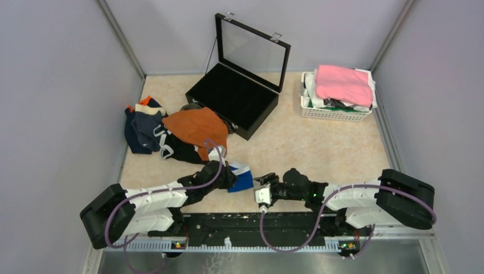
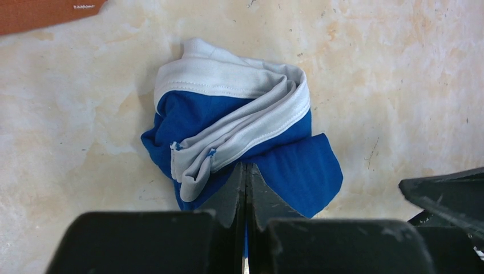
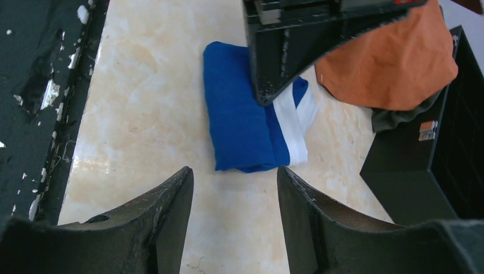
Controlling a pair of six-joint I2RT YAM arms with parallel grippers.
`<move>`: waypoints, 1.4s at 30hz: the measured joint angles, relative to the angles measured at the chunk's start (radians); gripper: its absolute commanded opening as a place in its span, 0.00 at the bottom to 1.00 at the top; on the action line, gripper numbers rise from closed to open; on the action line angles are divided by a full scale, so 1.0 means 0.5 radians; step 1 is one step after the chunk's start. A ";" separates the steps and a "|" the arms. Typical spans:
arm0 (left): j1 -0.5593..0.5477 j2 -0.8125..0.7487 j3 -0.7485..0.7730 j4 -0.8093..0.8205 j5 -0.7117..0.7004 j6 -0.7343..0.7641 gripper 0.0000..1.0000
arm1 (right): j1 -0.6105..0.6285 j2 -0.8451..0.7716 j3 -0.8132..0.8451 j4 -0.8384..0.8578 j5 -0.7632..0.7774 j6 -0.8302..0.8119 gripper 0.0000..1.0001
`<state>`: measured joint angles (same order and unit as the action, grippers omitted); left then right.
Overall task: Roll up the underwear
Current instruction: Roll the underwear to the center of the board.
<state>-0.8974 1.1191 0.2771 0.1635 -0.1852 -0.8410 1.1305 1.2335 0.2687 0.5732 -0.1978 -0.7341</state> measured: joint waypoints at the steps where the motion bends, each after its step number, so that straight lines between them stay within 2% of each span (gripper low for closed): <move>1: 0.000 0.005 0.002 0.000 -0.002 -0.001 0.00 | 0.021 0.025 0.001 0.012 0.007 -0.040 0.56; 6: 0.000 0.034 0.018 -0.004 -0.018 -0.005 0.00 | 0.117 0.224 0.001 0.134 0.105 -0.249 0.57; 14: 0.000 0.050 0.034 -0.014 -0.031 -0.005 0.00 | 0.211 0.631 0.002 0.578 0.379 -0.542 0.58; 20: 0.000 0.050 0.037 -0.017 -0.032 -0.005 0.00 | 0.227 0.763 0.024 0.747 0.476 -0.665 0.55; 25: 0.000 0.072 0.047 -0.021 -0.037 -0.005 0.00 | 0.227 0.851 0.085 0.787 0.489 -0.713 0.43; 28: 0.000 0.076 0.056 -0.027 -0.040 -0.005 0.00 | 0.227 0.916 0.106 0.806 0.492 -0.726 0.31; 31: 0.000 0.085 0.060 -0.028 -0.046 -0.005 0.00 | 0.228 0.953 0.111 0.829 0.499 -0.720 0.14; 34: 0.000 0.085 0.063 -0.033 -0.050 -0.005 0.00 | 0.232 0.971 0.111 0.856 0.513 -0.681 0.03; 38: 0.000 0.072 0.085 -0.074 -0.050 0.004 0.00 | 0.233 0.964 0.111 0.851 0.527 -0.562 0.02; 42: 0.000 0.035 0.120 -0.165 -0.043 0.063 0.00 | 0.240 0.816 0.189 0.562 0.567 -0.280 0.00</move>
<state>-0.8974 1.1366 0.3370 0.0811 -0.2066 -0.8097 1.2503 1.6417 0.3634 0.8539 0.0856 -0.8742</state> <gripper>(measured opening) 0.005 0.066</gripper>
